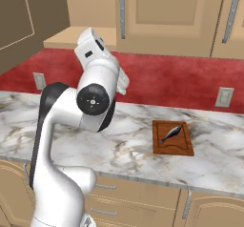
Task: Open the cabinet, retrieve the rolling pin, and place it next to the meat on the cutting board to prepare for tenderizing.
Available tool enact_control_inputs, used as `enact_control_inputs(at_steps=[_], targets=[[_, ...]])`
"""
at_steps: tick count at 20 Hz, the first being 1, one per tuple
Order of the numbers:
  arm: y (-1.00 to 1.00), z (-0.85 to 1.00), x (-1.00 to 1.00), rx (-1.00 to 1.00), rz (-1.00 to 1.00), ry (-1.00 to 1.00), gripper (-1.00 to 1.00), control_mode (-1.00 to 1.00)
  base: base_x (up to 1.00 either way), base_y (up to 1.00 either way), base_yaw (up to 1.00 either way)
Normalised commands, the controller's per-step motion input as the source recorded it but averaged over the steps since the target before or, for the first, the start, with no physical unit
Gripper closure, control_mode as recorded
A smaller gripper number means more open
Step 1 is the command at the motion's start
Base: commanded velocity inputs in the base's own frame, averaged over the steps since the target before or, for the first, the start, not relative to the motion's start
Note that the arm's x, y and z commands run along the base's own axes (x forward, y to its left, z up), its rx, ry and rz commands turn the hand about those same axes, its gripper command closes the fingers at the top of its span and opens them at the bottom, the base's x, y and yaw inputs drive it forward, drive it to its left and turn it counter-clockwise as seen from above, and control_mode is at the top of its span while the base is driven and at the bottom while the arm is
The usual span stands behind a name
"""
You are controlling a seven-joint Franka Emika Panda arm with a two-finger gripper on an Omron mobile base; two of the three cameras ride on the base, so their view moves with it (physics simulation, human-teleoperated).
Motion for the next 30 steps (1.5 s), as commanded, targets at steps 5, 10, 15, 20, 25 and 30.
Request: enact_control_inputs(at_steps=[5,10,15,20,25,30], targets=[[0.0,0.0,0.23,-0.49,0.0,-0.01,-1.0,-1.0,0.0,0.0,0.0],[0.0,0.0,0.2,-0.47,0.0,0.0,-1.0,-1.0,0.0,0.0,0.0],[0.0,0.01,0.0,-0.48,-0.09,-0.06,-1.0,-1.0,0.0,0.0,0.0],[0.08,0.0,-0.01,-0.3,-0.12,-0.12,-1.0,-1.0,0.0,0.0,0.0],[0.02,0.02,0.18,-0.16,-0.03,-0.07,-1.0,-1.0,0.0,0.0,0.0],[0.0,0.01,0.42,-0.08,-0.03,-0.01,-1.0,-1.0,0.0,0.0,0.0]])
